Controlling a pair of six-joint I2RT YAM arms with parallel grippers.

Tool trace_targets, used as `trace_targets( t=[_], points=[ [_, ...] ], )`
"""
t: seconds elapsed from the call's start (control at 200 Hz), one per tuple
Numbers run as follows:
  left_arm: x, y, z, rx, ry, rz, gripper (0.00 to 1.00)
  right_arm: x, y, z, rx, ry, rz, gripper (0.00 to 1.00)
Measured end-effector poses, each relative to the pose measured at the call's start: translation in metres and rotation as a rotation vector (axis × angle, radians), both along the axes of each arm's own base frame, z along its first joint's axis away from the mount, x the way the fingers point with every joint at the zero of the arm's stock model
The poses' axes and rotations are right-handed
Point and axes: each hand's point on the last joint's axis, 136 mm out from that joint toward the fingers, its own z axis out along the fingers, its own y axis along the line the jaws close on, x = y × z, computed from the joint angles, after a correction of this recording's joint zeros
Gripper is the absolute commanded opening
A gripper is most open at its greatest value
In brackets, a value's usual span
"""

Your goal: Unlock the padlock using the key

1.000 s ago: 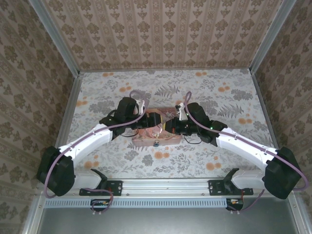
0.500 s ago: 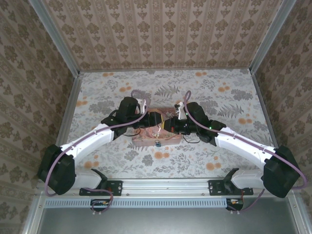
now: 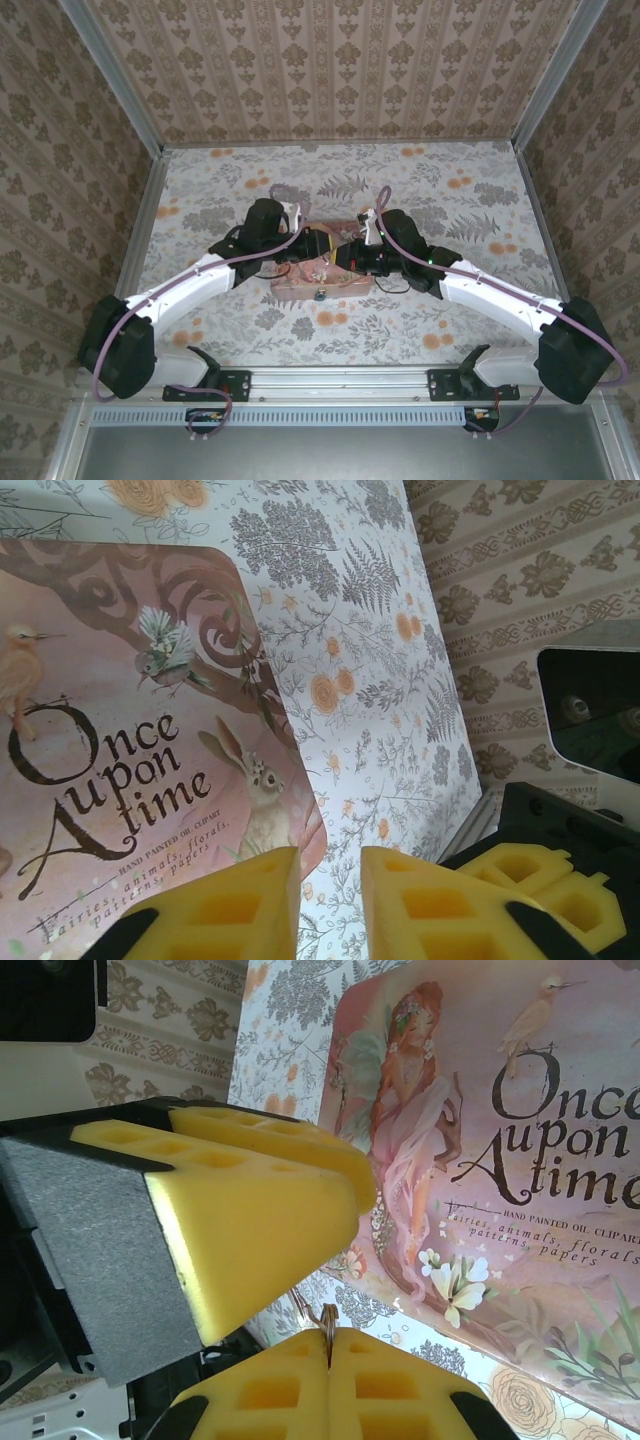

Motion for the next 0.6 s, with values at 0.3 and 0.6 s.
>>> trace_targets(
  t=[0.3,0.6],
  points=[
    [-0.001,-0.004,0.000,-0.008,0.000,-0.008,0.00,0.001,0.001,-0.004,-0.001,0.015,-0.006,0.15],
    [0.005,0.000,-0.002,0.007,-0.016,0.015,0.00,0.003,-0.035,-0.004,0.039,-0.025,-0.089,0.59]
  ],
)
